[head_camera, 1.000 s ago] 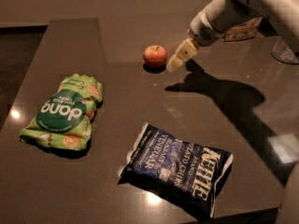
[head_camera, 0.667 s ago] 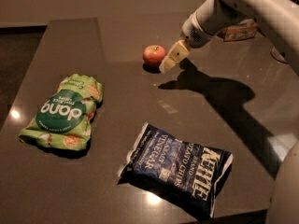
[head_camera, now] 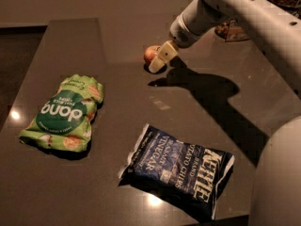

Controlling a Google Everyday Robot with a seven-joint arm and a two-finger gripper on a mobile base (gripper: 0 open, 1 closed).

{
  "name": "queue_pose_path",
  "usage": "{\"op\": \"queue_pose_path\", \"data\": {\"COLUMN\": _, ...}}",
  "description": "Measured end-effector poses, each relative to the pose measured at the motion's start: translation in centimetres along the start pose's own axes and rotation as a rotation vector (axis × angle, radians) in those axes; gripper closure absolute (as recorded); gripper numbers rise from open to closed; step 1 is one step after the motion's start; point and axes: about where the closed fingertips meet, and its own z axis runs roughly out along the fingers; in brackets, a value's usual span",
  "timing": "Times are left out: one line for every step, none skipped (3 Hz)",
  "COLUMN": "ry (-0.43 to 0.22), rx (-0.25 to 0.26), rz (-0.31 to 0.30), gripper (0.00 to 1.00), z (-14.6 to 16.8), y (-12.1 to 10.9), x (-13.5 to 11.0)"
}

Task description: Pick apple

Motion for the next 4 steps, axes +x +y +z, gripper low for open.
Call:
{"op": "queue_pose_path", "data": {"ry": 0.007, "rx": -0.03, "rz": -0.007, "gripper": 0.03, "z": 1.5, "y": 0.0, "x": -1.2}}
{"op": "queue_pose_path", "data": {"ry": 0.011, "rx": -0.073, "rz": -0.01, "gripper": 0.34, "z": 2.2, "y": 0.2, "x": -1.8}}
{"op": "queue_pose_path", "data": {"ry": 0.011, "rx": -0.082, "rz": -0.015, "gripper": 0.56, "z": 1.5, "y": 0.2, "x": -1.9}}
{"op": "queue_pose_path", "data": {"ry": -0.039, "rx": -0.071, "rz": -0.029, "gripper": 0.8, "z": -2.2, "y": 0.6, "x": -2.1}}
